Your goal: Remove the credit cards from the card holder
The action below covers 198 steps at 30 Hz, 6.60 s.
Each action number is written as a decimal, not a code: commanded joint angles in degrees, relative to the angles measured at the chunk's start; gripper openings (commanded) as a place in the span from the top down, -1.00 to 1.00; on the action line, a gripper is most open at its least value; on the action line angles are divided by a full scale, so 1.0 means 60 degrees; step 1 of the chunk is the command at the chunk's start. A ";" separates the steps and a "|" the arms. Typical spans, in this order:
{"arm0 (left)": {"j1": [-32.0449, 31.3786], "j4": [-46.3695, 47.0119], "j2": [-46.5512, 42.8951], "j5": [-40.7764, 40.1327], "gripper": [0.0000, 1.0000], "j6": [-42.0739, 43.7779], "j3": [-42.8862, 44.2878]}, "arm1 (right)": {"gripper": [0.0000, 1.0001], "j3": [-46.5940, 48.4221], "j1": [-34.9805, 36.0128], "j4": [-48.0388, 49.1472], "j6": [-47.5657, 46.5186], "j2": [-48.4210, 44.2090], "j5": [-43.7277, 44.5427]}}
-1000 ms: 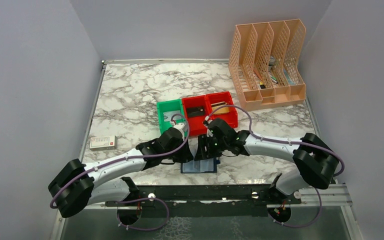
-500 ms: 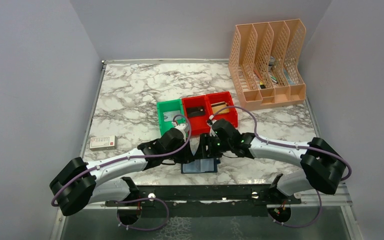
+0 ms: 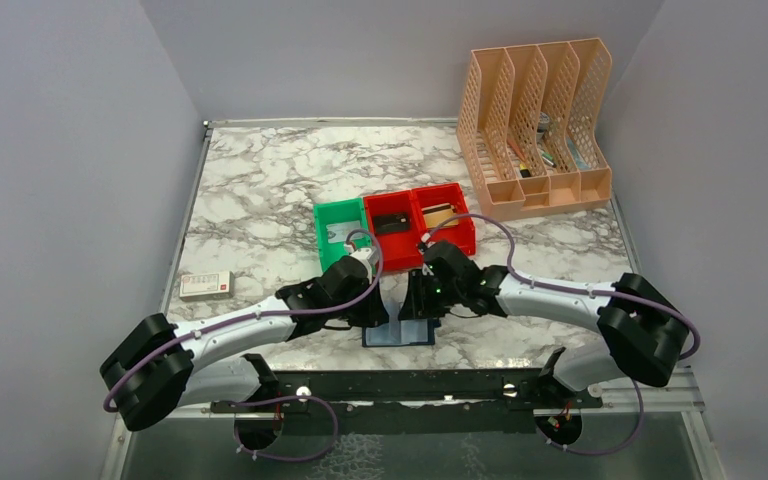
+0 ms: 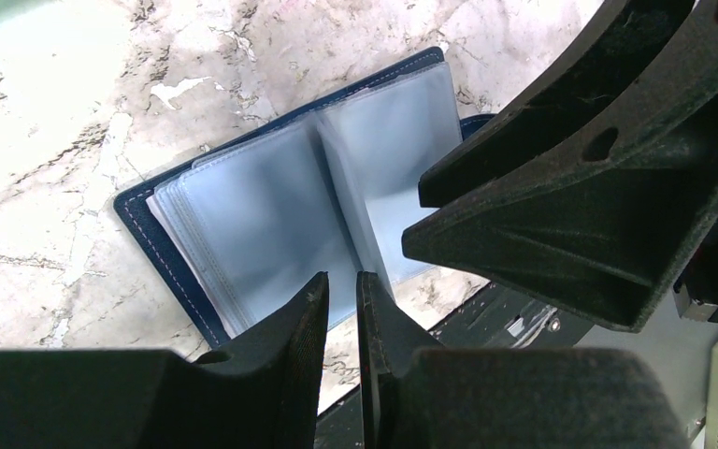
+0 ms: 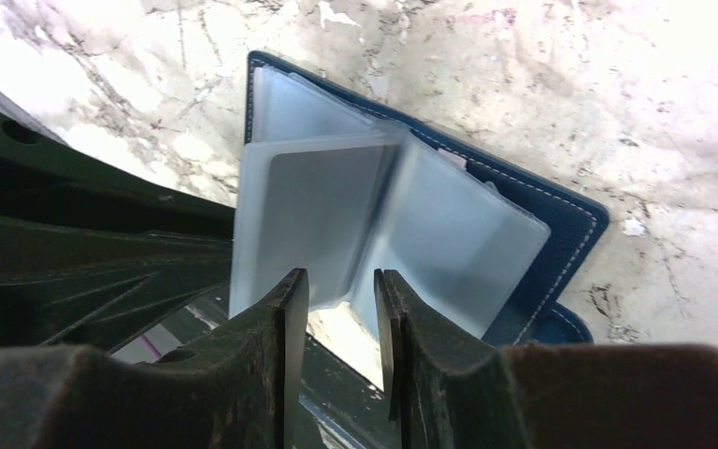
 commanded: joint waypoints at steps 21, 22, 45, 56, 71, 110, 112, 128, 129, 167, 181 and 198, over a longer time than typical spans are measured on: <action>-0.0117 0.0251 0.0236 0.0155 0.58 0.0086 0.0146 | -0.06 0.0939 -0.0190 0.0304 -0.0078 0.0643 0.0108; -0.0127 0.0245 0.0228 0.0148 0.59 0.0086 0.0145 | -0.06 0.0916 -0.0187 0.0240 -0.0086 0.0676 0.0118; -0.0116 0.0205 0.0426 0.0073 0.59 0.0124 0.0159 | 0.23 0.0114 -0.0186 -0.0453 -0.0244 -0.0264 0.0724; -0.0133 0.0114 0.0160 -0.0326 0.46 -0.0006 0.0160 | 0.07 -0.0050 -0.0187 -0.0579 -0.0271 -0.0251 0.0676; -0.0166 0.0802 0.0404 0.0351 0.04 -0.0353 -0.0168 | 0.44 -0.1093 -0.0219 0.0681 0.0392 0.0557 0.0464; -0.0639 0.0464 0.1066 -0.0144 0.34 -0.0309 0.0455 | 0.72 -0.1428 -0.0612 0.1115 0.0300 0.0992 0.0157; -0.0641 0.0554 0.0983 0.0018 0.45 -0.0282 0.0487 | 0.73 -0.1424 -0.0611 0.1145 0.0275 0.1025 0.0136; -0.0846 0.1847 0.1178 0.1209 0.43 -0.0297 0.0812 | 0.21 -0.0802 -0.0680 -0.0500 0.0231 -0.1503 0.1396; -0.0877 0.1877 0.1262 0.1226 0.42 -0.0288 0.0862 | 0.20 -0.0809 -0.0697 -0.0744 0.0292 -0.1619 0.1501; -0.1432 -0.0383 0.1792 -0.1381 0.30 -0.0002 0.1168 | 0.33 -0.1919 -0.0758 -0.0604 0.0917 -0.2066 -0.0171; -0.1419 -0.1381 0.1082 -0.2642 0.23 -0.0135 0.1077 | 0.34 -0.2065 -0.0758 -0.0594 0.1050 -0.1882 0.0027; -0.1405 -0.1347 0.1278 -0.2528 0.19 -0.0312 0.0619 | 0.37 -0.2193 -0.0762 0.0049 0.1185 -0.1809 -0.0281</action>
